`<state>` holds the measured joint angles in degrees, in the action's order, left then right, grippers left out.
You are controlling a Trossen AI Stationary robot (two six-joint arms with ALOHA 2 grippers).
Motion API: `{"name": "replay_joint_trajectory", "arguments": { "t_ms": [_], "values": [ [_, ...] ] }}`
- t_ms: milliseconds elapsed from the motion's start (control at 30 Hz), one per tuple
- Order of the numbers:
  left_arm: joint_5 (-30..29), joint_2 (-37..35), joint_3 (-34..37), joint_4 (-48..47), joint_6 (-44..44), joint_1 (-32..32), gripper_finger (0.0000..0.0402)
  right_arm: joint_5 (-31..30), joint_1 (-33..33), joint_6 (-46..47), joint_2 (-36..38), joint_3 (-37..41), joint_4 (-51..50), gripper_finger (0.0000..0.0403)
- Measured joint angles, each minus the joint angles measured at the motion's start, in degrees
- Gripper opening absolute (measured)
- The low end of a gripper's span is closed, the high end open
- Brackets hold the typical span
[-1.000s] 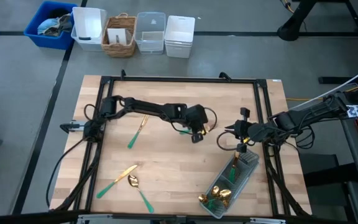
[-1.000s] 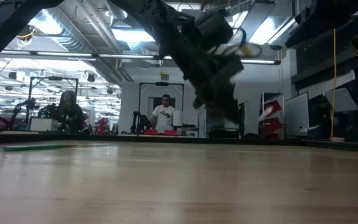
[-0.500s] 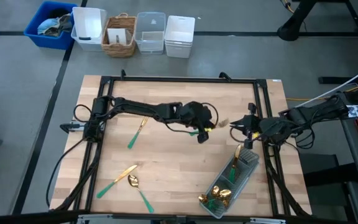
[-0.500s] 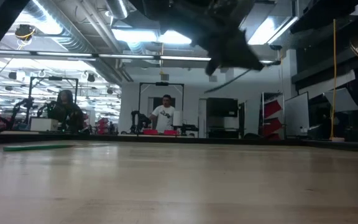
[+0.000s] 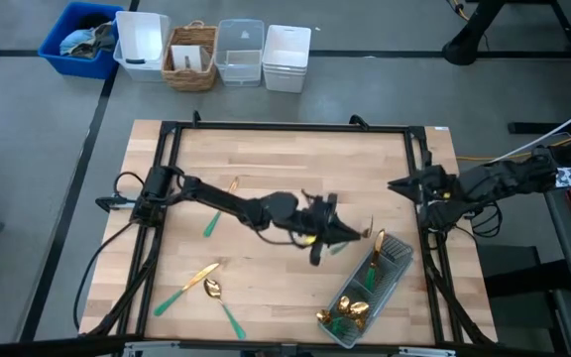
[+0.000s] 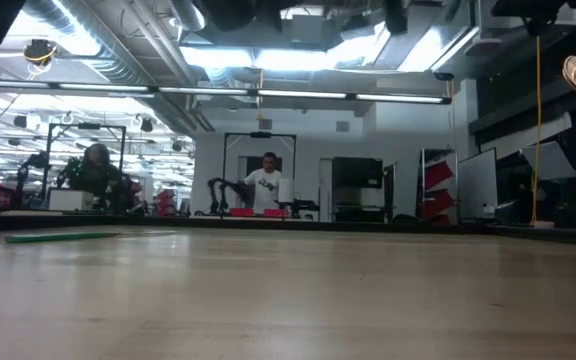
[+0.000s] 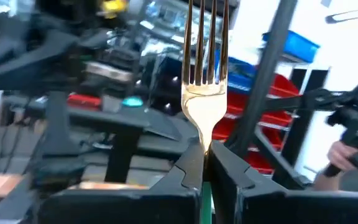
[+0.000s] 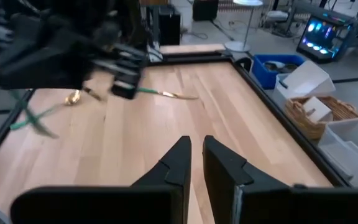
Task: Sort silverware
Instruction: Put the fork into the utensil organizer
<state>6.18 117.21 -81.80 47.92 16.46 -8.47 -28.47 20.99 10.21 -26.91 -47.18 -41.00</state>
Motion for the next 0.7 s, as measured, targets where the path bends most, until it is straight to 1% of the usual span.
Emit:
{"name": "replay_joint_trajectory", "arguments": {
  "t_ms": [67,133,200,300,400,567,700],
  "values": [
    [-1.06,0.62,0.52,2.86,-1.38,-1.51,0.0002,0.01,0.0,0.0,0.66,0.0,0.3,0.0044],
    [-3.39,1.64,0.77,5.34,-3.15,-3.08,0.0002,0.02,0.0,0.03,0.73,-0.02,0.86,0.0044],
    [-4.84,3.16,0.61,9.38,-5.05,-4.4,0.0002,1.13,-0.01,0.34,0.49,-0.02,0.89,0.0044],
    [-5.25,6.37,0.44,17.54,-6.48,-5.98,0.0002,3.03,-0.02,1.82,-1.39,-0.02,1.44,0.0044],
    [-5.29,9.36,0.12,23.72,-7.03,-7.22,0.0002,5.1,0.0,3.11,-3.99,0.0,2.1,0.0044],
    [-5.53,13.54,-4.44,26.64,-9.23,-8.52,0.0002,8.51,0.0,3.24,-8.43,-0.01,6.91,0.0044],
    [-5.44,17.28,-9.23,26.29,-9.63,-8.9,0.0002,8.63,0.0,3.04,-11.68,0.0,9.52,0.0044]
  ]
}}
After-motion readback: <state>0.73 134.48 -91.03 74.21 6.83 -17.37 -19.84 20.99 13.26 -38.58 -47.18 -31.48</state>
